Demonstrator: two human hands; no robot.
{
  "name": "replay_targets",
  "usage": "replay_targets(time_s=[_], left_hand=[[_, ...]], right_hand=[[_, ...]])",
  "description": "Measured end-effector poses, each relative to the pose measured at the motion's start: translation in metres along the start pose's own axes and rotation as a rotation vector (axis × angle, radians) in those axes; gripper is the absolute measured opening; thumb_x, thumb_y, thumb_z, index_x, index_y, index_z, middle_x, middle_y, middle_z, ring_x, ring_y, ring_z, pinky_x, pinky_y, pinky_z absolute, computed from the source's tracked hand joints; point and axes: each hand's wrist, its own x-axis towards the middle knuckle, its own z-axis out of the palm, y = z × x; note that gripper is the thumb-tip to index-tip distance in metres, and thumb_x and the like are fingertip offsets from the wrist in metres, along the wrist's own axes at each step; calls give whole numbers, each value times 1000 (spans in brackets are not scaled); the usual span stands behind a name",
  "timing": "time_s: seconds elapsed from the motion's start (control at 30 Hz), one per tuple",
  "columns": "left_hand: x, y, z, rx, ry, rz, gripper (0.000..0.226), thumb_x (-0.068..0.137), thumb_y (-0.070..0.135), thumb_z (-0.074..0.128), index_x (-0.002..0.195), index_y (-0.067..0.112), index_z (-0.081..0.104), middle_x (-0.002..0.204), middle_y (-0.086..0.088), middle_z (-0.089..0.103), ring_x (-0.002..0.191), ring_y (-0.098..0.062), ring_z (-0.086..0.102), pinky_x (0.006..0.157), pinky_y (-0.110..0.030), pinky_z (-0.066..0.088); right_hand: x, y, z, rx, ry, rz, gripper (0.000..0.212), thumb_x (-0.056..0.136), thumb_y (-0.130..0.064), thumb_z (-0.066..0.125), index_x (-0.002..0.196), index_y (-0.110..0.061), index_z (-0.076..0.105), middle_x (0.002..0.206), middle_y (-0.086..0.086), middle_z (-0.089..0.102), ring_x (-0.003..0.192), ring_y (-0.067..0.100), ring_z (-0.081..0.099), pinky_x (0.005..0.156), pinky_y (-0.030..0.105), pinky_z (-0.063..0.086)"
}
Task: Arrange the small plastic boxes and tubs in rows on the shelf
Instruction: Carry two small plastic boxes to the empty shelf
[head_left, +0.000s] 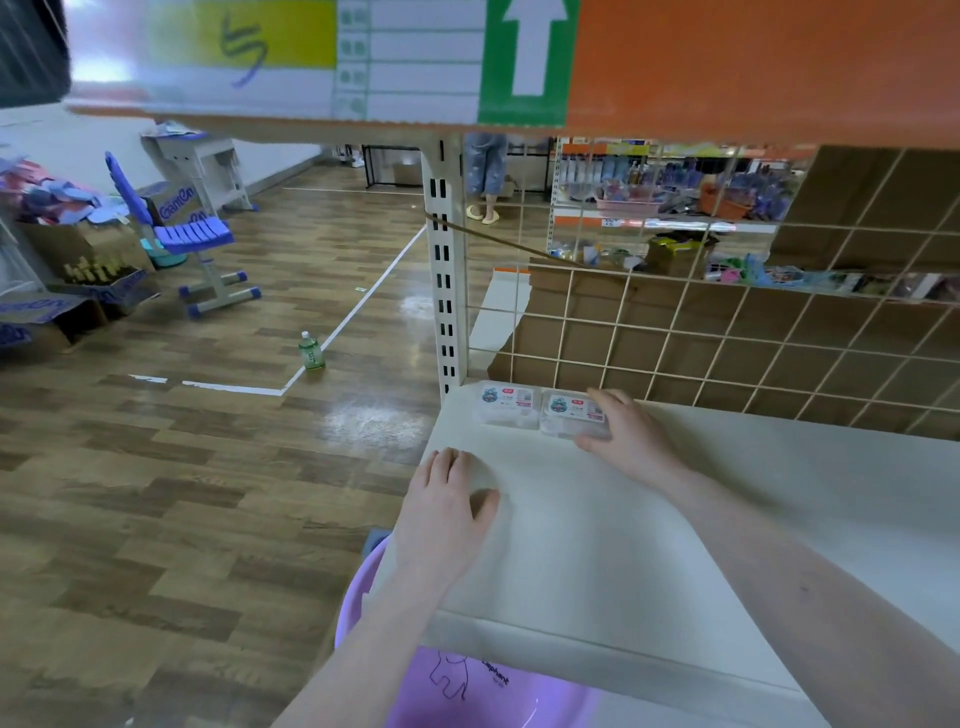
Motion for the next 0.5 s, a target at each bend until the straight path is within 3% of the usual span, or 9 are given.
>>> replay_targets(time_s=[0.33, 0.5], left_hand=[[1, -1, -1, 26, -6, 34, 50, 93, 40, 45, 132, 10, 43, 137, -3, 44, 132, -20, 32, 109, -24, 18], [0, 0, -3, 8, -49, 22, 52, 94, 39, 45, 135, 9, 40, 141, -3, 41, 136, -21, 27, 110, -24, 15]], right_hand=[[-4, 2, -2, 63, -21, 5, 70, 84, -24, 66, 145, -16, 31, 147, 2, 34, 128, 21, 41, 98, 29, 34], [-13, 1, -8, 73, -16, 75, 78, 84, -28, 66, 148, -21, 21, 146, 8, 34, 130, 26, 38, 101, 35, 36]])
